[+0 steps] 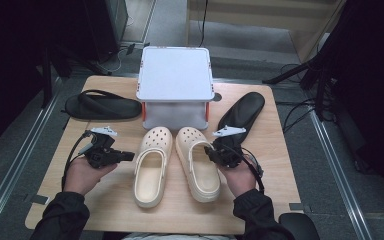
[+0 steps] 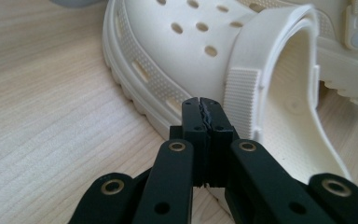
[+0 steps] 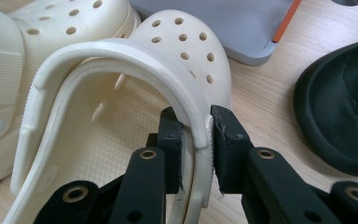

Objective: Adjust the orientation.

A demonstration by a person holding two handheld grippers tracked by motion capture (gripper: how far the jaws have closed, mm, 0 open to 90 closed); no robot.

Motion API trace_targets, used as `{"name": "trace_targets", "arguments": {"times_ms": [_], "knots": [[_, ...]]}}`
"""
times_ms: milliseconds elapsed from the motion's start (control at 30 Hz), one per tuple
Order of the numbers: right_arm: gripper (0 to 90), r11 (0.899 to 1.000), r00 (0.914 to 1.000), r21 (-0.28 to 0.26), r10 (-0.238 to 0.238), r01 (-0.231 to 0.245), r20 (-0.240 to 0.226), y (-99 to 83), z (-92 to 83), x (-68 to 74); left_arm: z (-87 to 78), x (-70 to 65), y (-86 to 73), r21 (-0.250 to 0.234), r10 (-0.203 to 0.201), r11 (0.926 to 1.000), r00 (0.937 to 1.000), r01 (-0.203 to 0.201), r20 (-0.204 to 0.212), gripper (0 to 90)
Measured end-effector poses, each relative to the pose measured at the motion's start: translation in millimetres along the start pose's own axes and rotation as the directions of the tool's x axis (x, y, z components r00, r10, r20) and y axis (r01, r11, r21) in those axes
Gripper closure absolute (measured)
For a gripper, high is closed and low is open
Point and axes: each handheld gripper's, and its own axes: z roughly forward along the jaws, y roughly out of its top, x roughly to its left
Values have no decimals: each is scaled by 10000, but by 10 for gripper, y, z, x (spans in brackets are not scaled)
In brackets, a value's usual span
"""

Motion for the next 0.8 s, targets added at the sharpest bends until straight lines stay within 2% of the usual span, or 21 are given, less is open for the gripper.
{"name": "trace_targets", "arguments": {"times_ms": [100, 233, 433, 467, 667, 800], "knots": [[756, 9997, 9996, -13, -235, 235, 160, -4, 43, 64, 28, 13, -2, 77, -34, 10000, 10000, 34, 12, 900], [750, 9998, 9997, -105, -161, 163, 171, -21, 82, 126, 43, 0, 3, 110, -44, 9999, 10000, 44, -5, 898], [735, 9998, 9999, -145, -98, 96, -129, -55, 130, 190, 104, -50, 6, 408, 200, 9990, 9997, -205, 127, 894], [735, 9999, 9999, -138, -95, 94, -135, -57, 131, 198, 115, -70, 10, 505, 351, 9981, 9994, -353, 51, 893], [723, 9997, 9989, -216, 62, -73, -473, -80, 149, 205, 116, -111, 12, 508, 341, 9981, 9994, -343, 56, 893], [722, 9996, 9991, -281, 39, -51, -434, -85, 152, 217, 130, -150, 13, 593, 478, 9971, 9988, -485, 132, 894]]}}
